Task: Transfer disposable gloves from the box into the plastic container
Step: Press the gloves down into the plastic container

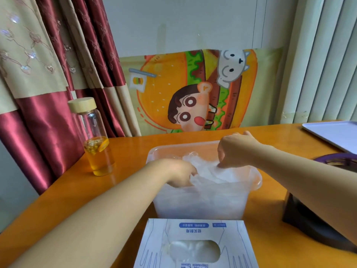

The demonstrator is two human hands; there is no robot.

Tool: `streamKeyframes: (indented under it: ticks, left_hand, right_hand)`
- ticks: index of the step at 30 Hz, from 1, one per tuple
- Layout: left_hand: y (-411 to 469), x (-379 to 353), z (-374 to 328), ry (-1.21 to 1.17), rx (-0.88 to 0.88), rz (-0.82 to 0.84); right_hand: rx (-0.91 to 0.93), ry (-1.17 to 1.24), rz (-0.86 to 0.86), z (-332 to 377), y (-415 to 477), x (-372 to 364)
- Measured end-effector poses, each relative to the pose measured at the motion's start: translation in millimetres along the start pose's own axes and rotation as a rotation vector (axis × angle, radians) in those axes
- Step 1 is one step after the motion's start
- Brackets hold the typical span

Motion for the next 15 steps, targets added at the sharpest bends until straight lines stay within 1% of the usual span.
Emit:
streamKeyframes:
  ticks: [1, 2, 4, 5, 6, 7, 9, 10, 11, 12, 15]
  left_hand:
    - [4, -4, 1, 0.006, 0.024, 0.029]
    - [6, -7, 3, 0.017, 0.053, 0.062]
    - [11, -14, 9, 0.063, 0.117, 0.12]
    - [13, -16, 14, 0.093, 0.15, 0.129]
    - [16, -19, 18, 0.113, 0.177, 0.13]
    - [18, -21, 20, 0.13, 0.19, 0.128]
    - [19, -23, 19, 0.165, 0.179, 0.142]
    - [18, -22, 17, 0.166, 0.165, 0.155]
    - [14, -20, 14, 0.151, 0.164, 0.161]
    - [8, -15, 11, 0.155, 0.157, 0.156]
    - [-10, 2, 14, 0.056, 0.119, 0.063]
  right_hand:
    - [0.028, -0.16, -0.047, 3, -2, 3]
    - [0.056, -0.269, -0.1, 6, -5, 7]
    - [0.115, -0.365, -0.199, 13, -8, 15]
    - [0.151, -0.384, -0.206, 19, -10, 16]
    - [0.186, -0.4, -0.163, 25, -9, 11]
    - [0.209, -0.42, -0.069, 29, -6, 1]
    - [0.192, -0.453, 0.186, 34, 0, -24]
    - [0.172, -0.466, 0.277, 34, 2, -34]
    - [0.166, -0.468, 0.308, 34, 1, -38]
    - [0.17, -0.457, 0.272, 33, 2, -36]
    - [0.217, -0.419, -0.005, 28, -9, -7]
Point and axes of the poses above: each hand's wrist, its own y-axis towards the middle knuckle, its own x-axis out of the back of the hand, z = x × y, the point moved 6 cm from there along y, towards the middle knuckle, and after that the axes turned 2 degrees about -y, right-handed, at the moved point
